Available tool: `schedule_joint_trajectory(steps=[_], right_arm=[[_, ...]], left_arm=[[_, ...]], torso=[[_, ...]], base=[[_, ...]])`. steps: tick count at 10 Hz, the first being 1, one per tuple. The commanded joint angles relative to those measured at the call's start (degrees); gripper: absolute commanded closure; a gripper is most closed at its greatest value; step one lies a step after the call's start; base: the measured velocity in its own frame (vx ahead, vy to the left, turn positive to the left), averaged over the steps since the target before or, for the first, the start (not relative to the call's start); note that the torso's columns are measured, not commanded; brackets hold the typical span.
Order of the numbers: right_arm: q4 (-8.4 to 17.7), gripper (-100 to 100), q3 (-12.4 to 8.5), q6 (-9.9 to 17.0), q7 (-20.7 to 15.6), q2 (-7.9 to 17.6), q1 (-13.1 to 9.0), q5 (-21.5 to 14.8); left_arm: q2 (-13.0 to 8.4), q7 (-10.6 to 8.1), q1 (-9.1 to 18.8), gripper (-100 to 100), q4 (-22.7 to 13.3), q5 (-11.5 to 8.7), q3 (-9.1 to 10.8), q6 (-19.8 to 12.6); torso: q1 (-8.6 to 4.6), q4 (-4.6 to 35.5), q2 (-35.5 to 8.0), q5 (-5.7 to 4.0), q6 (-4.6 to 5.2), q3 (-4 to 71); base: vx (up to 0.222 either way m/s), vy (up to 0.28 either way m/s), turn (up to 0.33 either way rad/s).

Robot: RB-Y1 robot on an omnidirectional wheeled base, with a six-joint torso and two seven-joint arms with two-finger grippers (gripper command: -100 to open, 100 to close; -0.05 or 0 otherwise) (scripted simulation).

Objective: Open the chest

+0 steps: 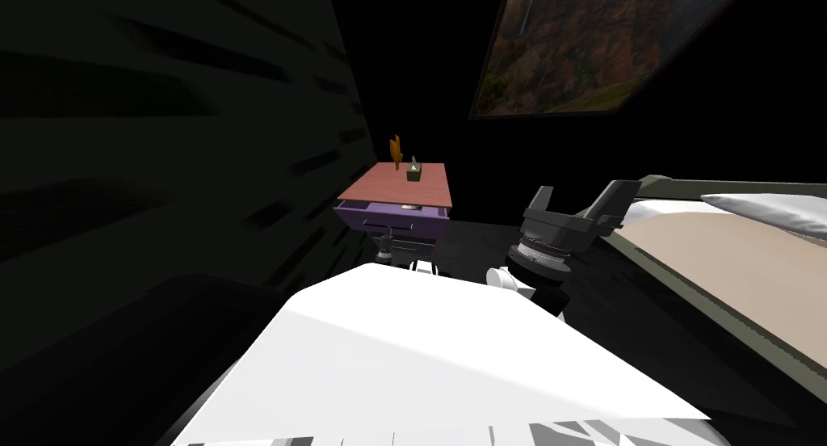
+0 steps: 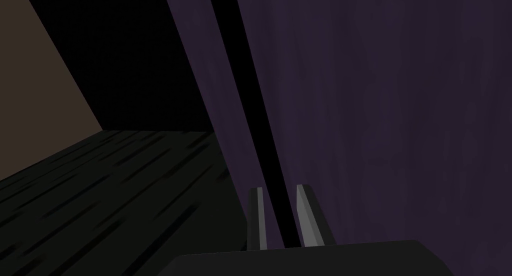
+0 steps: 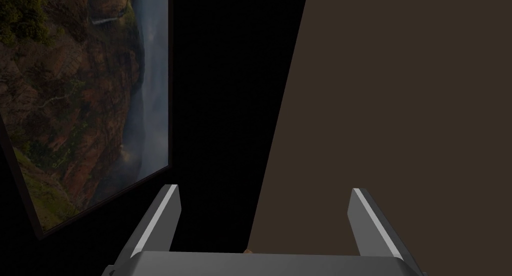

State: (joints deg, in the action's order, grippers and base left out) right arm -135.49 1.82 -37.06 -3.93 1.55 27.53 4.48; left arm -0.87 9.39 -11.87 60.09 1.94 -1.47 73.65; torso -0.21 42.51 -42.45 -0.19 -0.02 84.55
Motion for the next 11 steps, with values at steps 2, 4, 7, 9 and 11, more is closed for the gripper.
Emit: schedule_joint_trajectory(steps=[2,4,7,9,11], right_arm=[[0.0,0,0.0,0.0,0.0,0.0,0.0,0.0],[0.0,0,0.0,0.0,0.0,0.0,0.0,0.0],[0.0,0,0.0,0.0,0.0,0.0,0.0,0.0],[0.0,0,0.0,0.0,0.0,0.0,0.0,0.0],[0.0,0,0.0,0.0,0.0,0.0,0.0,0.0]], left_arm=[[-0.1,-0.19,-0.3,100,1.9,0.2,-0.35,0.2],[0.0,-0.27,-1.1,100,2.1,0.3,-0.61,-0.5],[-0.2,-0.54,-2.4,100,3.9,0.6,-1.12,0.5],[-0.2,-0.75,-1.2,-100,5.0,0.5,-0.92,-3.6],[-0.3,-0.9,0.3,-100,7.0,0.4,-0.73,-6.6]], torso=[[0.1,0.1,-0.3,0.01,-0.03,-0.2],[0.02,0.3,-0.4,-0.11,-0.09,-0.2],[0.07,0.1,-0.3,-0.02,-0.04,-0.2],[0.07,0.0,0.0,0.04,0.01,-0.1],[0.33,-0.4,0.7,0.23,0.02,0.3]], base=[[-0.191,0.008,0.017],[-0.155,-0.01,0.012],[-0.184,-0.005,0.023],[-0.087,-0.002,0.018],[-0.054,-0.003,0.017]])
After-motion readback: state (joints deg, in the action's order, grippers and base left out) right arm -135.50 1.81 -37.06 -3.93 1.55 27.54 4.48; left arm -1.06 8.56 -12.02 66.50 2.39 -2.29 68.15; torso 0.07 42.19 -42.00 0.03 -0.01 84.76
